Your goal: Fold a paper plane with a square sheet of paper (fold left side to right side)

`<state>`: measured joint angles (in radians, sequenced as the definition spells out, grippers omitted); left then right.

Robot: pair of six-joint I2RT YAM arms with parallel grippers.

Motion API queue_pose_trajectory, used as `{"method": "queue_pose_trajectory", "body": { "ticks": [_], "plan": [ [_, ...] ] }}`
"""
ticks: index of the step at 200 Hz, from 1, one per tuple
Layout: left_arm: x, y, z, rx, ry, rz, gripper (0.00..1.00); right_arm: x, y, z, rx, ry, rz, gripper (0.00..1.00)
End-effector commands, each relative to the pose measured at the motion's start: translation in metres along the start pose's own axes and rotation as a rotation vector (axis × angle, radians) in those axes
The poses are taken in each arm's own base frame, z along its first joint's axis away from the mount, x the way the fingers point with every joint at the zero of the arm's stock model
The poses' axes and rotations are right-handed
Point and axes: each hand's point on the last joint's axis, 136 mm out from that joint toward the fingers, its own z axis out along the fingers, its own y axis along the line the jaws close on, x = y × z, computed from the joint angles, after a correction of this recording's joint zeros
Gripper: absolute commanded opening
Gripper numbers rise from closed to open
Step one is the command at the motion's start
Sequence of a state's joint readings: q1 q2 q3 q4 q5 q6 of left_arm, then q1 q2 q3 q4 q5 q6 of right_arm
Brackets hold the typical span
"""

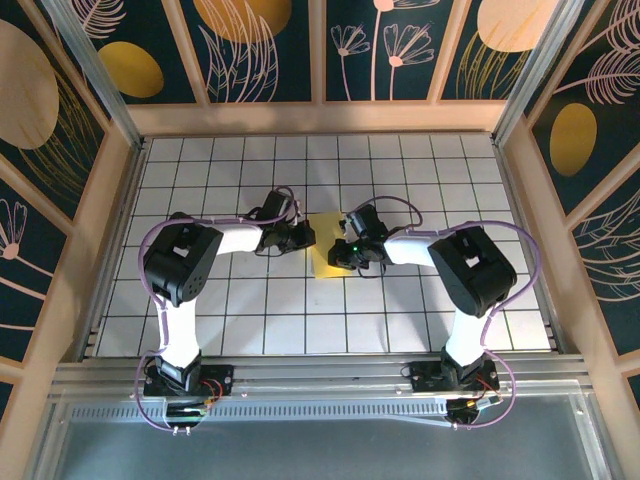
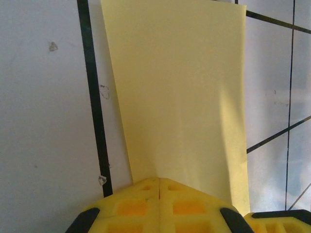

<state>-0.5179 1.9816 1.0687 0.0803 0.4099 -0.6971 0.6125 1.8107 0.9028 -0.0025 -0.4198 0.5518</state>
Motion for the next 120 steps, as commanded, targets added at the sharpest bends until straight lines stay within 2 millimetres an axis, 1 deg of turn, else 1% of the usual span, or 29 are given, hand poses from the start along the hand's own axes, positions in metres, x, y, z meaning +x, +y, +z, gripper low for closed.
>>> {"method": "queue_pose_trajectory", "body": {
  "ticks": [1,11,24,29,38,40,43,58,67,78,98,120],
  "plan": [
    [0.015,0.023,0.007,-0.094,0.052,-0.003,0.05,-0.004,0.012,-0.02,-0.013,-0.002,0.02,0.2],
    [0.017,0.024,0.007,-0.095,0.055,0.003,0.04,-0.011,0.016,-0.029,-0.024,-0.021,0.017,0.25],
    [0.018,0.023,0.007,-0.092,0.059,0.013,0.04,-0.017,0.013,-0.04,-0.022,-0.036,0.024,0.3],
    [0.018,0.023,0.007,-0.09,0.059,0.014,0.03,-0.017,0.01,-0.043,-0.018,-0.035,0.026,0.32],
    [0.019,0.024,0.007,-0.089,0.061,0.019,0.03,-0.01,0.006,-0.045,-0.007,-0.016,0.022,0.35],
    [0.019,0.024,0.007,-0.089,0.061,0.02,0.03,-0.014,-0.001,-0.049,0.002,-0.026,0.039,0.36],
    [0.019,0.023,0.007,-0.089,0.061,0.02,0.03,-0.015,-0.006,-0.051,0.009,-0.026,0.047,0.37],
    [0.02,0.024,0.007,-0.09,0.064,0.023,0.03,-0.006,-0.024,-0.055,0.041,0.003,0.072,0.39],
    [0.02,0.023,0.007,-0.089,0.064,0.023,0.03,0.001,-0.032,-0.056,0.05,0.025,0.087,0.4],
    [0.02,0.023,0.007,-0.088,0.064,0.025,0.03,0.008,-0.038,-0.057,0.053,0.047,0.1,0.4],
    [0.019,0.023,0.007,-0.089,0.063,0.025,0.03,0.019,-0.035,-0.055,0.013,0.074,0.12,0.39],
    [0.018,0.022,0.007,-0.088,0.062,0.028,0.03,0.027,-0.03,-0.05,-0.034,0.095,0.15,0.35]
  ]
}}
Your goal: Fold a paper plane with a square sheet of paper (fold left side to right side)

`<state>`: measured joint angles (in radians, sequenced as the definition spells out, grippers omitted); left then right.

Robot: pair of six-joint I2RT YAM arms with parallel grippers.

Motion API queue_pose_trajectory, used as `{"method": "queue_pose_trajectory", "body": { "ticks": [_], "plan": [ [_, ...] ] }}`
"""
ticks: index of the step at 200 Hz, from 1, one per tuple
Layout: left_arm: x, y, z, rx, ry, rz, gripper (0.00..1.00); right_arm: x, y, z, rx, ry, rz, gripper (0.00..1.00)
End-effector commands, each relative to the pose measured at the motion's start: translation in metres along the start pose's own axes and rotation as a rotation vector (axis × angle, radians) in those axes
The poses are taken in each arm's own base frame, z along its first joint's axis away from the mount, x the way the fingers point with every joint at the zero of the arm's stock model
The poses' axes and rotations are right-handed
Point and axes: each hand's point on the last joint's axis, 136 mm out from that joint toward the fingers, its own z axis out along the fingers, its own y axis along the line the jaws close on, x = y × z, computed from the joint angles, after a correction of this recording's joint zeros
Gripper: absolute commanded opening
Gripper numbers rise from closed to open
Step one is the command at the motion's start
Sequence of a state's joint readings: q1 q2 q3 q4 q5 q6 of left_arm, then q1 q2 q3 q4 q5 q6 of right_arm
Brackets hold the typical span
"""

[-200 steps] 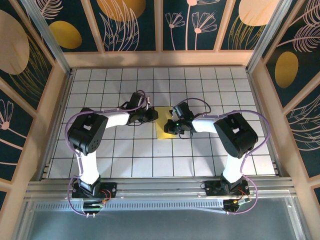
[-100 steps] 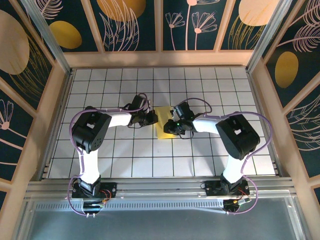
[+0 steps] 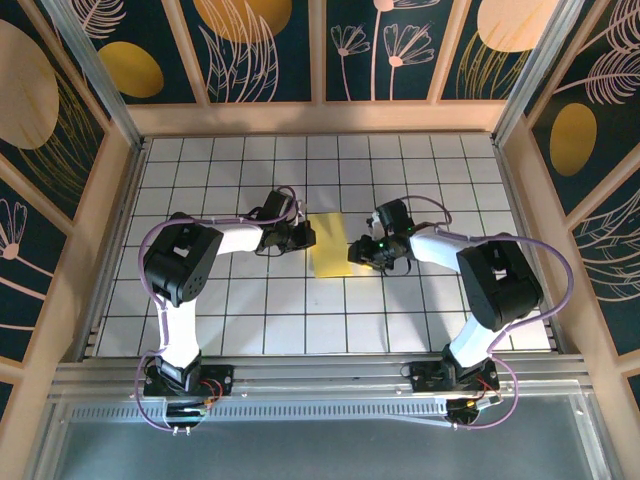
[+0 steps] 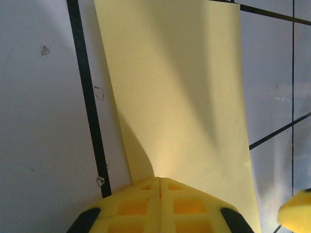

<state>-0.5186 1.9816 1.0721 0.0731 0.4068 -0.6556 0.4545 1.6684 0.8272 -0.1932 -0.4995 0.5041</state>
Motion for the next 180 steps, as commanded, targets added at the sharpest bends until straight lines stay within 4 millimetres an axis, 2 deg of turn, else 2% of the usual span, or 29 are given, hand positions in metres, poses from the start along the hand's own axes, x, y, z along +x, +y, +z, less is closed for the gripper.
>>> {"method": "queue_pose_trajectory", "body": {
  "ticks": [1,71,180],
  "plan": [
    [0.019,0.021,0.007,-0.082,0.062,-0.013,0.03,0.018,0.008,0.0,-0.06,0.058,0.018,0.35],
    [0.02,0.022,0.008,-0.085,0.063,-0.015,0.04,0.023,0.015,0.014,-0.121,0.086,0.048,0.31],
    [0.02,0.021,0.008,-0.079,0.064,-0.011,0.04,0.008,0.018,0.018,-0.147,0.049,0.066,0.32]
  ]
}}
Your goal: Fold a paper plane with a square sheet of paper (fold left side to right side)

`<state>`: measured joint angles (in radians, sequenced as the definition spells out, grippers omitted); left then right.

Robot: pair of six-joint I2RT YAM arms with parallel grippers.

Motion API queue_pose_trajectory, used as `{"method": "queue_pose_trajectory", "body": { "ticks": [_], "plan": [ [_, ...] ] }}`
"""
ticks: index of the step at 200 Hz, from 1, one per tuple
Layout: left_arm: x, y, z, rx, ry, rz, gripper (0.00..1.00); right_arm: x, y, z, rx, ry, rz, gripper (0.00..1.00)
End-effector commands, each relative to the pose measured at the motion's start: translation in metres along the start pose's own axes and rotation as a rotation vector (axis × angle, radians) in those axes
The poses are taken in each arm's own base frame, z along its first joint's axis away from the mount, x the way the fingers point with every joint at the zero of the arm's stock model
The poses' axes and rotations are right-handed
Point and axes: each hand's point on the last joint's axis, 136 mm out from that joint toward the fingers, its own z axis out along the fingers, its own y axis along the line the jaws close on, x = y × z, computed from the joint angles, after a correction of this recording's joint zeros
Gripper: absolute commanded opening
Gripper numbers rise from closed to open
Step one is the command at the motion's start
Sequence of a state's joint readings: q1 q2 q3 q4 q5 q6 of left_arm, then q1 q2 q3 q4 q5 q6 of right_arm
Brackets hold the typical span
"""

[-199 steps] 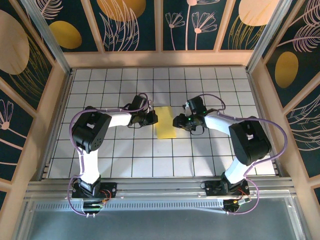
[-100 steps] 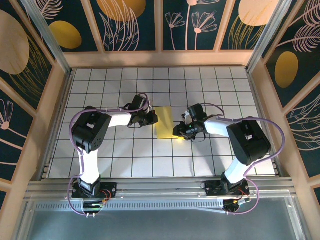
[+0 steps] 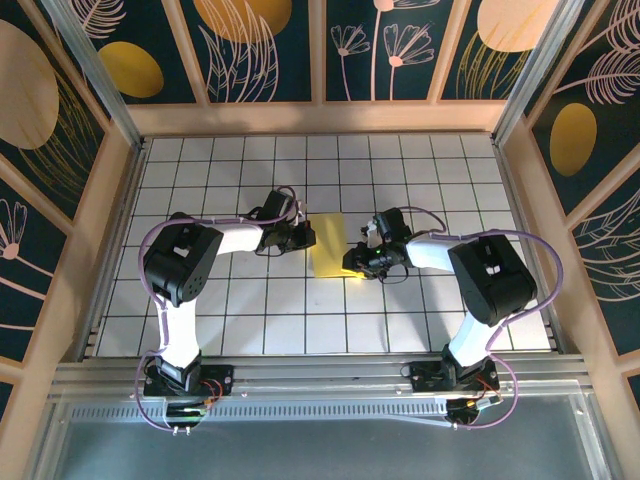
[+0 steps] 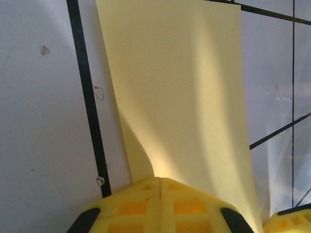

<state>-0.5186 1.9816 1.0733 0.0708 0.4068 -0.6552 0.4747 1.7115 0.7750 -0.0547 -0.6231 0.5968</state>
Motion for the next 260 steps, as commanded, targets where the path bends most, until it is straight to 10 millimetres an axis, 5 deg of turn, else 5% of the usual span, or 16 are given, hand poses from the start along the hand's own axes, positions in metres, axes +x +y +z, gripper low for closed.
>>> {"method": "queue_pose_trajectory", "body": {
  "ticks": [1,94,169,235,260],
  "plan": [
    [0.02,0.02,0.008,-0.078,0.063,-0.01,0.04,-0.007,0.005,0.002,-0.027,-0.009,0.009,0.32],
    [0.018,0.018,0.008,-0.068,0.055,-0.009,0.04,-0.05,0.023,0.005,-0.116,-0.064,-0.017,0.31],
    [0.016,0.014,0.008,-0.054,0.051,0.0,0.04,-0.086,0.013,0.007,-0.13,-0.09,-0.021,0.27],
    [0.0,-0.003,-0.005,-0.028,-0.004,0.034,0.14,-0.085,0.007,0.012,-0.132,-0.076,-0.007,0.1],
    [-0.013,-0.014,-0.021,-0.026,-0.067,0.061,0.26,-0.086,0.009,0.009,-0.134,-0.08,-0.007,0.0]
  ]
}}
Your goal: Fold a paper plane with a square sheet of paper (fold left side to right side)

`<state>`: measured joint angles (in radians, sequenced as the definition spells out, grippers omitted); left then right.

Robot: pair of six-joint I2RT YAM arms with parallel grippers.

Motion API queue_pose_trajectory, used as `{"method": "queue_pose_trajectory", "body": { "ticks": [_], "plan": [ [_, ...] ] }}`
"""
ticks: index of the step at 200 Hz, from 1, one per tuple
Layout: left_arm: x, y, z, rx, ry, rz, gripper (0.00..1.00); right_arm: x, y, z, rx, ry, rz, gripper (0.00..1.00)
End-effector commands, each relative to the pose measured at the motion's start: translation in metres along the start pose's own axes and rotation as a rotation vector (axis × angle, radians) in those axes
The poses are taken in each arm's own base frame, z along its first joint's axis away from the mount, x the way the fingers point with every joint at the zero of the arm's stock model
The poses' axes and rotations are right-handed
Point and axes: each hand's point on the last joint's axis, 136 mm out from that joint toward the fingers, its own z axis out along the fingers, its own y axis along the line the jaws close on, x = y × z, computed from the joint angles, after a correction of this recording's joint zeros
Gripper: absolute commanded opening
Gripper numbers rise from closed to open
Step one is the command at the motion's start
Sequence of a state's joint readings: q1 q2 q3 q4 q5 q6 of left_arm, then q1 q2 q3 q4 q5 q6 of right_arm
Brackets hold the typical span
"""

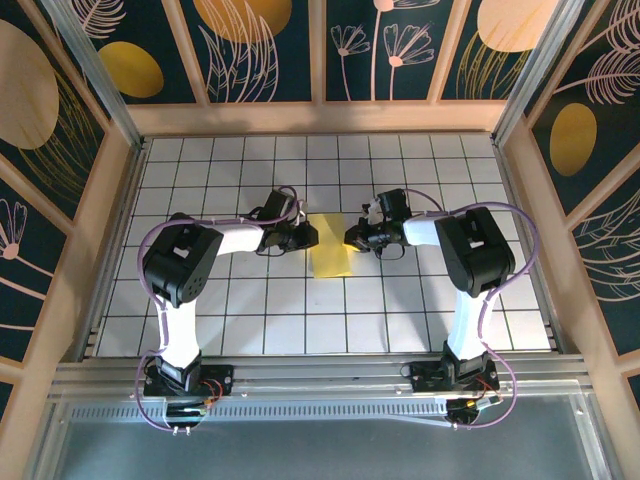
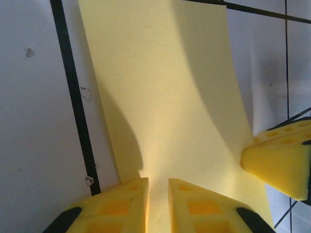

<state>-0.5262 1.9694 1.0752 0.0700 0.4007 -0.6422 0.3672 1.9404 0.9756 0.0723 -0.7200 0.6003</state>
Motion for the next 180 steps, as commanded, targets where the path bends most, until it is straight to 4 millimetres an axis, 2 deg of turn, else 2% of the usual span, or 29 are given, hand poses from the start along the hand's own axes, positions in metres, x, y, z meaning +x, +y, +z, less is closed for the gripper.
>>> {"method": "queue_pose_trajectory", "body": {
  "ticks": [1,30,41,49,53,82,114,141,146,149,159,166,180],
  "plan": [
    [-0.013,-0.008,-0.019,-0.032,-0.062,0.039,0.27,-0.004,0.004,-0.001,-0.017,-0.001,-0.019,0.0],
    [-0.027,-0.024,-0.054,-0.032,-0.178,0.105,0.38,-0.005,0.012,-0.007,-0.032,-0.009,-0.012,0.0],
    [-0.023,-0.026,-0.063,-0.048,-0.197,0.138,0.4,-0.006,0.016,-0.01,-0.039,-0.013,-0.008,0.0],
    [-0.025,-0.041,-0.077,-0.035,-0.234,0.182,0.43,-0.006,0.019,-0.011,-0.044,-0.017,-0.005,0.0],
    [-0.016,-0.037,-0.077,-0.05,-0.223,0.196,0.44,-0.006,0.02,-0.012,-0.046,-0.016,-0.004,0.0],
    [0.019,-0.056,-0.085,-0.105,-0.224,0.358,0.53,-0.008,0.019,-0.014,-0.04,-0.021,0.008,0.0],
    [0.062,-0.075,-0.074,-0.171,-0.178,0.535,0.6,-0.008,0.018,-0.013,-0.033,-0.02,0.016,0.0],
    [0.091,-0.093,-0.052,-0.253,-0.142,0.688,0.64,-0.01,0.016,-0.014,-0.021,-0.023,0.016,0.0],
    [0.098,-0.089,-0.047,-0.283,-0.126,0.71,0.65,-0.01,0.016,-0.014,-0.018,-0.024,0.015,0.0],
    [0.094,-0.098,-0.046,-0.28,-0.142,0.72,0.66,-0.01,0.015,-0.014,-0.015,-0.023,0.016,0.0],
    [0.095,-0.102,-0.04,-0.312,-0.142,0.743,0.67,-0.01,0.015,-0.014,-0.014,-0.024,0.016,0.0],
    [0.099,-0.095,-0.028,-0.352,-0.118,0.757,0.68,-0.011,0.015,-0.015,-0.014,-0.026,0.016,0.0],
    [0.098,-0.091,-0.019,-0.404,-0.117,0.774,0.69,-0.011,0.015,-0.014,-0.012,-0.024,0.016,0.0]
  ]
}}
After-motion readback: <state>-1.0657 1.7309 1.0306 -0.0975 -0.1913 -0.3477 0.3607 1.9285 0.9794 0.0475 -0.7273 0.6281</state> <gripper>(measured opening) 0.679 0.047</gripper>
